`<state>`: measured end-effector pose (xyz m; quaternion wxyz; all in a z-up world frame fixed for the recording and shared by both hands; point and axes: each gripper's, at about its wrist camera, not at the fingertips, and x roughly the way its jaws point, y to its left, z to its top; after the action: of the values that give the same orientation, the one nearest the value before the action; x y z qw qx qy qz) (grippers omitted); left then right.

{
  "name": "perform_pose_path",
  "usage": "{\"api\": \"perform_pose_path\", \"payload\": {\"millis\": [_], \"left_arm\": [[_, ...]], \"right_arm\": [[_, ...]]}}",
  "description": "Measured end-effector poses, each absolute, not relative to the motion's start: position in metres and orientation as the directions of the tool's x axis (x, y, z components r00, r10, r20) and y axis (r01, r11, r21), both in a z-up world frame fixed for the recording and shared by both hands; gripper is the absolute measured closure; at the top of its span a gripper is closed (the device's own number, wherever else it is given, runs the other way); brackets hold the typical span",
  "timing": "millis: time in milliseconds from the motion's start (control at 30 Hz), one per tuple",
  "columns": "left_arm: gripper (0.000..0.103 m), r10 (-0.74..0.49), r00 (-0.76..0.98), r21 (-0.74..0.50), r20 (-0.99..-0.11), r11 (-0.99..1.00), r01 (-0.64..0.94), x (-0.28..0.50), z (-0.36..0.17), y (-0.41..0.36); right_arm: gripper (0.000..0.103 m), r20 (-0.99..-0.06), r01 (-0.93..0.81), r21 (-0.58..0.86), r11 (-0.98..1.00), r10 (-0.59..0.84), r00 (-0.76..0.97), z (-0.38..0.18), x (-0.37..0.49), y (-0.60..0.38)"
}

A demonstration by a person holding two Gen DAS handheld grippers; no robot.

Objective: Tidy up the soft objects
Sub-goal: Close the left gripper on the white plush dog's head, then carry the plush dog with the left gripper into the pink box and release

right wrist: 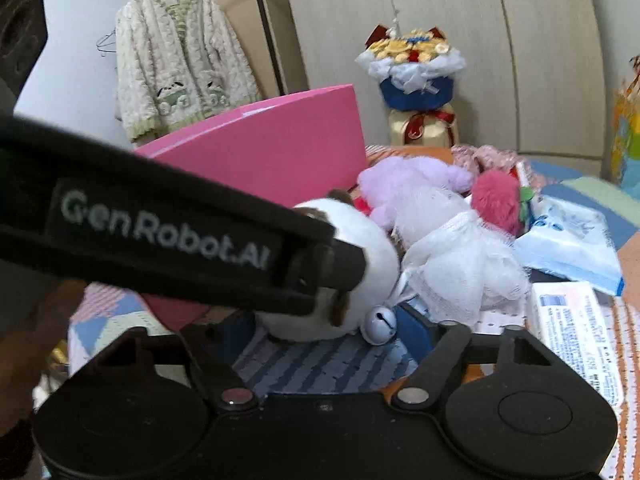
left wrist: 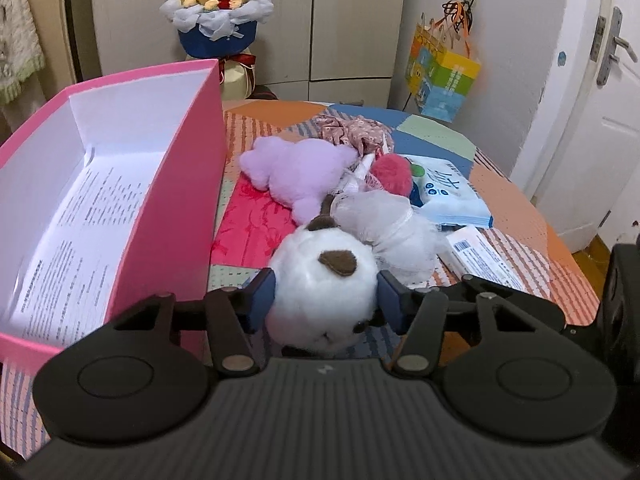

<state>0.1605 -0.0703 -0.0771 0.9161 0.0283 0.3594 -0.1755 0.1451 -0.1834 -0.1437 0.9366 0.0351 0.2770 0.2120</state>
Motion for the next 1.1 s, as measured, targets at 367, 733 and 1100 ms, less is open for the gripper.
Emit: {"api": "perform_pose_path", "payload": {"millis": [367,733,1100], "left_arm": [[0.049,-0.33,0.712,-0.069,-0.62,0.927,0.369,0.13,-0.076,-0.068],[0.051,-0.361,0.706,-0.087,-0.609,0.916,0.393,0.108,-0.067,-0.062],[0.051,-0.355,0.688,-0.057,-0.633,0.908,0.416,0.074,-0.04,-0.052]], "right_arm": [[0.044,-0.393,-0.397,0.083,0.914,0.396,0.83,-0.145,0.11,-0.18],[0.048,-0.357,-0.399,0.063,0.915,0.394,0.847,-0.129,0.088,-0.181],[0.048,-0.409,-0.424,0.116,0.898,0.432,0.804,-0.101,0.073,-0.179]]}}
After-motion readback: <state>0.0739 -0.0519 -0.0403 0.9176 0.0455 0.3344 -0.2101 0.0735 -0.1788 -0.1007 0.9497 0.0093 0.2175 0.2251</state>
